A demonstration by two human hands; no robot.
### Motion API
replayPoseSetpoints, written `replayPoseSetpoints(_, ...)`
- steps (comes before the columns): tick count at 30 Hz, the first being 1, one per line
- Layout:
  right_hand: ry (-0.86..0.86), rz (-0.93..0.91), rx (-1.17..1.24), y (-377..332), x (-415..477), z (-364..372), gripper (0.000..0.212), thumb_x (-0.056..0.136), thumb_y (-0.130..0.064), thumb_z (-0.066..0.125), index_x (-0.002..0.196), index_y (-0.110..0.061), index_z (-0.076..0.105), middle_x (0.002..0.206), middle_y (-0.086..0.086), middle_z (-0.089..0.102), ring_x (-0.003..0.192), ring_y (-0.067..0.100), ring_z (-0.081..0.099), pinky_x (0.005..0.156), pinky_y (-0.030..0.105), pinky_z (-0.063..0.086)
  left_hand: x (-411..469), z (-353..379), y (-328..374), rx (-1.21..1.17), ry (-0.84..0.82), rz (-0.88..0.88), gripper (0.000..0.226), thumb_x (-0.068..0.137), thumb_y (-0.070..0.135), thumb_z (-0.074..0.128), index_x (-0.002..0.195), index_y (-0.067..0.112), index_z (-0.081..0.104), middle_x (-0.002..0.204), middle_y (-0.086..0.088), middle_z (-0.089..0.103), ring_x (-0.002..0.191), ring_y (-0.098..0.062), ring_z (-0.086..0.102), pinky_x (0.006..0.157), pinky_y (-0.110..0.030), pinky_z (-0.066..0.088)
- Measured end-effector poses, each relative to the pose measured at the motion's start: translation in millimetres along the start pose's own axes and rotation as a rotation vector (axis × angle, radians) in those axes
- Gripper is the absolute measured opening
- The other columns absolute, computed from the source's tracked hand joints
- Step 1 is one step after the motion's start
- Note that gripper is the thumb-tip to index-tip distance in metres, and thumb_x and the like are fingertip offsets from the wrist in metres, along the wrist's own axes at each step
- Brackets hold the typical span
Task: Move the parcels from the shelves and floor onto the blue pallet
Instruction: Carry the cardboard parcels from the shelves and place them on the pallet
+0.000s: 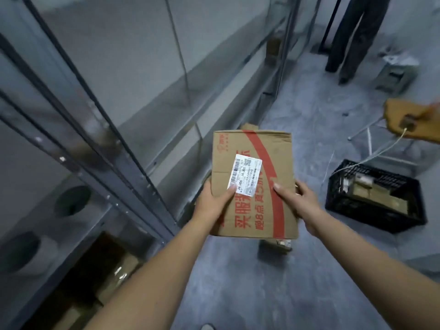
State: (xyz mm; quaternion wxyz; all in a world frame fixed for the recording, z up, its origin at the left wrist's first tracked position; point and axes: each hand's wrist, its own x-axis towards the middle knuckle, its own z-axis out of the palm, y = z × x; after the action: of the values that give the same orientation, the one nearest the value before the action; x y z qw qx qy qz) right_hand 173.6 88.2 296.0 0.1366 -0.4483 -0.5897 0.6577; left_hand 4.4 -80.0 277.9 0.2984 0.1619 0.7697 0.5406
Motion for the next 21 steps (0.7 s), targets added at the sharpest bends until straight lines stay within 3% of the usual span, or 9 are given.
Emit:
replayPoseSetpoints(2, -0.003, -0.058, 0.015, -34.8, -22.9, -15.0, 0.086, 0.06, -0.053, 0.084, 0.136, -0.033, 0.049, 0.116, -0.008, 0.067, 0.087, 0.012, 0.073, 0.058, 0.025, 0.056, -26.1, -5.5, 42.5, -0.008, 0.009, 0.047, 0.059, 0.073, 0.057, 0.076, 0.124, 0.041, 0.053, 0.107, 0.018, 0.069, 0.098, -0.001, 0.066, 0.09, -0.036, 0.055)
replayPoseSetpoints(6, -0.048, -0.184, 0.019, -81.4, -58.6, -39.3, 0.079, 0.068, -0.05, 0.083, 0.137, -0.04, 0.046, 0.106, -0.01, 0.066, 0.076, 0.006, 0.073, 0.053, 0.021, 0.054, -79.6, -7.1, 92.5, -0.071, 0.074, 0.077, 0.066, 0.079, 0.048, 0.076, 0.137, 0.034, 0.048, 0.117, 0.007, 0.068, 0.106, -0.016, 0.066, 0.095, -0.046, 0.053)
replayPoseSetpoints(9, -0.125, -0.242, -0.002, -96.3, -76.6, -46.1, 0.072, 0.07, -0.048, 0.082, 0.134, -0.034, 0.052, 0.103, -0.007, 0.069, 0.074, 0.005, 0.073, 0.051, 0.016, 0.053, -122.9, -4.6, 107.6, -0.118, 0.182, 0.065, 0.066, 0.082, 0.043, 0.075, 0.14, 0.031, 0.045, 0.12, 0.003, 0.067, 0.106, -0.017, 0.065, 0.094, -0.045, 0.054)
replayPoseSetpoints(12, -0.21, -0.25, -0.046, -94.5, -99.0, -39.7, 0.089, 0.059, -0.06, 0.083, 0.137, -0.033, 0.051, 0.116, 0.002, 0.066, 0.091, 0.017, 0.072, 0.072, 0.031, 0.059, -168.5, -7.0, 101.5, -0.162, 0.308, 0.046, 0.062, 0.084, 0.04, 0.074, 0.138, 0.031, 0.046, 0.118, 0.003, 0.067, 0.1, -0.013, 0.066, 0.084, -0.033, 0.055)
replayPoseSetpoints(14, -0.316, -0.236, -0.064, -84.0, -112.6, -27.4, 0.095, 0.052, -0.063, 0.084, 0.136, -0.032, 0.052, 0.115, 0.006, 0.068, 0.092, 0.023, 0.072, 0.081, 0.042, 0.059, -198.6, -13.9, 85.8, -0.185, 0.386, 0.008, 0.059, 0.084, 0.039, 0.074, 0.136, 0.031, 0.047, 0.115, 0.004, 0.068, 0.099, -0.012, 0.066, 0.081, -0.031, 0.055)
replayPoseSetpoints(16, -0.411, -0.213, -0.118, -71.7, -127.3, -8.2, 0.092, 0.055, -0.063, 0.084, 0.136, -0.032, 0.051, 0.113, 0.006, 0.069, 0.092, 0.024, 0.073, 0.082, 0.046, 0.059, -228.2, -26.1, 69.4, -0.196, 0.473, -0.011, 0.052, 0.084, 0.039, 0.073, 0.13, 0.035, 0.05, 0.11, 0.009, 0.068, 0.094, -0.006, 0.065, 0.073, -0.025, 0.052)
replayPoseSetpoints(18, -0.478, -0.222, -0.183, -61.2, -145.0, 18.0, 0.083, 0.063, -0.06, 0.081, 0.136, -0.034, 0.051, 0.111, 0.001, 0.069, 0.091, 0.021, 0.072, 0.075, 0.041, 0.06, -260.6, -45.1, 54.0, -0.181, 0.566, -0.029, 0.045, 0.085, 0.04, 0.072, 0.124, 0.039, 0.05, 0.102, 0.016, 0.066, 0.088, 0.001, 0.061, 0.066, -0.02, 0.047)
replayPoseSetpoints(21, -0.586, -0.238, -0.274, -51.1, -179.5, 66.2, 0.078, 0.073, -0.055, 0.076, 0.14, -0.032, 0.046, 0.117, 0.001, 0.065, 0.096, 0.021, 0.068, 0.076, 0.04, 0.058, -310.5, -81.3, 30.8, -0.193, 0.674, -0.071, 0.054, 0.084, 0.043, 0.072, 0.132, 0.035, 0.049, 0.113, 0.01, 0.067, 0.099, -0.01, 0.064, 0.083, -0.035, 0.055)
